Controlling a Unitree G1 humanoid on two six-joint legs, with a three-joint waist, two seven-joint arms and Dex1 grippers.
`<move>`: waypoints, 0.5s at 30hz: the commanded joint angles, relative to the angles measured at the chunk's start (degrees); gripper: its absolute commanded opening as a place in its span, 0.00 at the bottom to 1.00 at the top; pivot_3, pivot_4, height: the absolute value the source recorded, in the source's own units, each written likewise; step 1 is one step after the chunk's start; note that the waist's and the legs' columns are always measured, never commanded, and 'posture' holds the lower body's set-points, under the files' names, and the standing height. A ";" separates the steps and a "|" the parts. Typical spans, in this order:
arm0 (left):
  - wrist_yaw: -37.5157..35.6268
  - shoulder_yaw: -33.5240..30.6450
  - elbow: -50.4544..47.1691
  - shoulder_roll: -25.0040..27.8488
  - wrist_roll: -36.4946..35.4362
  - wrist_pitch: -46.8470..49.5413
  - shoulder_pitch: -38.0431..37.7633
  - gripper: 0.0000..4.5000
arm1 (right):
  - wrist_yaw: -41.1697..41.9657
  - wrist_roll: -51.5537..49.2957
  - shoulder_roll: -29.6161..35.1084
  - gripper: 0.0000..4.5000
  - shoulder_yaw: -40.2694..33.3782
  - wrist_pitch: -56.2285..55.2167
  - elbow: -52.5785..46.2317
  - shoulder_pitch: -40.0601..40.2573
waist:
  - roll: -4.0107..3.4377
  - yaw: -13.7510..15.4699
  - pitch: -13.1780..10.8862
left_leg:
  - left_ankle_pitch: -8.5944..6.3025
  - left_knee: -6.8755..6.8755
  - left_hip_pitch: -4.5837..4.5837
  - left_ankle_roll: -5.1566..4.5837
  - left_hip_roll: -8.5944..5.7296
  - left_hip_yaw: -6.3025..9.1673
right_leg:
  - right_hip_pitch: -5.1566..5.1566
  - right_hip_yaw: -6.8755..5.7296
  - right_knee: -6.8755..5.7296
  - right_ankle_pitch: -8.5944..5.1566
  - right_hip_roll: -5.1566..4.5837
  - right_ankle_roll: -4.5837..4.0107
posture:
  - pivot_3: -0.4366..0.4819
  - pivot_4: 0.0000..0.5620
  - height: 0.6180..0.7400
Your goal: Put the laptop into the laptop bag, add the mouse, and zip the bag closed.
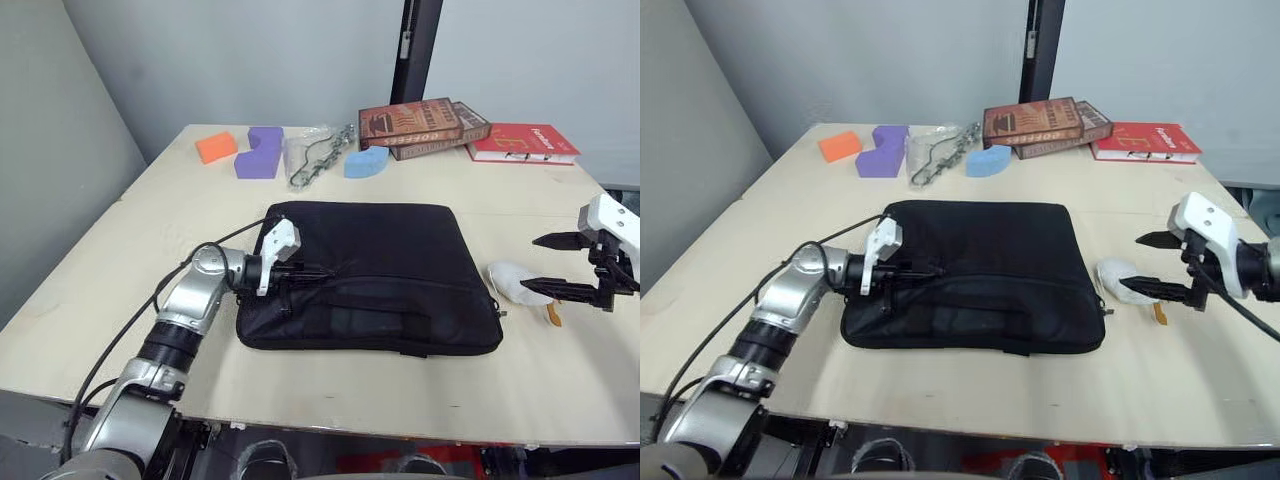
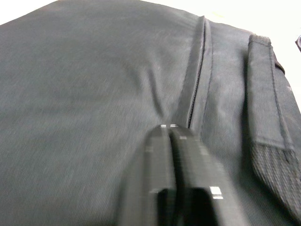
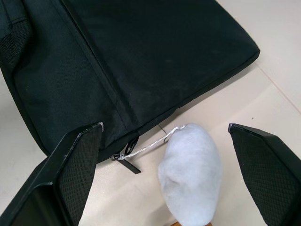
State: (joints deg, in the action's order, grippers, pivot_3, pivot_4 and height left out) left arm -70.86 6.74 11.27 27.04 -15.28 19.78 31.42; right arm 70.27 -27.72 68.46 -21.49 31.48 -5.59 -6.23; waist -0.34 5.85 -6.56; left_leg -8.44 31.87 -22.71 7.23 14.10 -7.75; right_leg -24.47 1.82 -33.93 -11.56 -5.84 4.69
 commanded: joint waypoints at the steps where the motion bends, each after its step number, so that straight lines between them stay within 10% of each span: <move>1: 1.64 -4.50 -7.51 3.76 -3.54 4.30 -1.42 0.37 | -0.40 -0.10 1.10 1.00 -1.03 0.60 -1.59 -0.84 | 0.04 -0.12 -0.03 | 0.00 0.06 -0.15 0.00 0.00 0.00 | -0.16 0.01 -0.08 0.00 0.00 0.00 | 0.48 0.27 0.95; 8: 2.76 -11.27 -12.89 14.37 -6.57 8.81 -3.80 0.98 | 0.26 2.59 1.89 1.00 -2.09 -1.72 0.44 0.39 | 0.04 -0.23 -0.25 | 0.00 0.35 -0.46 -0.01 0.12 0.07 | -0.45 0.03 -0.35 0.01 0.12 0.00 | 0.48 0.27 0.95; 15: 3.21 -18.12 -8.40 25.26 -5.40 7.53 -4.20 0.99 | 1.34 4.24 3.46 1.00 -3.31 -3.68 3.19 0.01 | 0.04 -0.28 -0.29 | 0.00 0.64 -0.43 -0.01 0.12 0.11 | -0.46 0.05 -0.70 0.01 0.11 0.00 | 0.48 0.27 0.95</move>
State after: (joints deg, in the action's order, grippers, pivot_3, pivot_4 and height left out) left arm -67.89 -7.66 1.47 49.72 -21.00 28.46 27.02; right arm 71.01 -24.14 70.12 -21.99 29.10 -2.82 -5.77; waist -0.30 5.57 -6.86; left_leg -8.44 32.55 -23.14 7.22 14.22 -7.64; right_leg -24.93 1.88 -34.67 -11.55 -5.73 4.69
